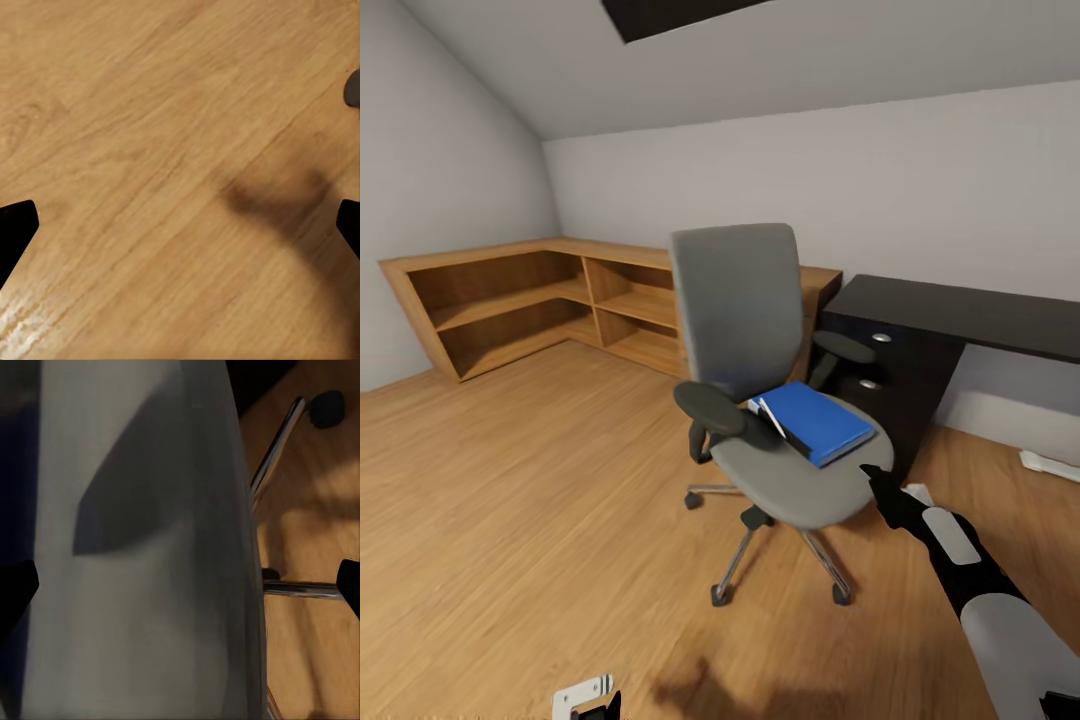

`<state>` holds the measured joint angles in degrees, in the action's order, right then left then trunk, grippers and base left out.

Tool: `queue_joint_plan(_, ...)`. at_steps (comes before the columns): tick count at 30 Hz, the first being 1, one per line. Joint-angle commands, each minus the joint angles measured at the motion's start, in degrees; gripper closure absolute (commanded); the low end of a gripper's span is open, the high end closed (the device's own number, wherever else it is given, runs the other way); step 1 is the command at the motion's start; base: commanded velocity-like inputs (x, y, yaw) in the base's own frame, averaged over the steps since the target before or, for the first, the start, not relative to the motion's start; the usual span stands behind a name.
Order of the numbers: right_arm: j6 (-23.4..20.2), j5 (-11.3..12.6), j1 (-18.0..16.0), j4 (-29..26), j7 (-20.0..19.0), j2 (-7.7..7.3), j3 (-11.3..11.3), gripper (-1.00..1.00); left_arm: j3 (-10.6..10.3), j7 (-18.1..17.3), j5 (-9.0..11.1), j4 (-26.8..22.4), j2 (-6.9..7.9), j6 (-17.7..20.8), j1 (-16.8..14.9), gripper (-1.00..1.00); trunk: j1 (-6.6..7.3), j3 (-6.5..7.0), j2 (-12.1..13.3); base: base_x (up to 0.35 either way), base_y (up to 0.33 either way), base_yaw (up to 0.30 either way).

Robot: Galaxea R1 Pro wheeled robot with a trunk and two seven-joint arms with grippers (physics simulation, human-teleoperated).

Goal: In the bedroom, organize the workspace by keeping the computer under the desk, ensuring the monitor is on the desk, placing the keyboard on the desk next to the monitor, placing the mouse on the desk next to the keyboard, moving the folder from the swivel chair onto the desk next to the mouse, stacking the notebook on top of the folder with the pen on top of the notebook, and positioning the swivel chair next to the desk.

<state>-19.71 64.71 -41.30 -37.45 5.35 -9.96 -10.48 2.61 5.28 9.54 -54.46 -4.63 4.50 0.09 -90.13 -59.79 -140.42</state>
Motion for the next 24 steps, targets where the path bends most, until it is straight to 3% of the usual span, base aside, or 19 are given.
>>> queue_joint_plan(1,-0.32,0.51,0.02,0.34,0.54,0.03,0.11,-1.00,0.03,0.10,0.55,-0.12,-0.03,0.34,0.00,-1.00,0.00,-0.05,-0.01,0.000,0.000,0.164)
queue_joint_plan(24,-0.14,0.47,0.00,0.28,0.54,0.03,0.11,-1.00,-0.06,-0.09,0.39,-0.04,-0.03,0.25,0.00,-1.00,0.00,-0.07,-0.01,0.000,0.000,0.137)
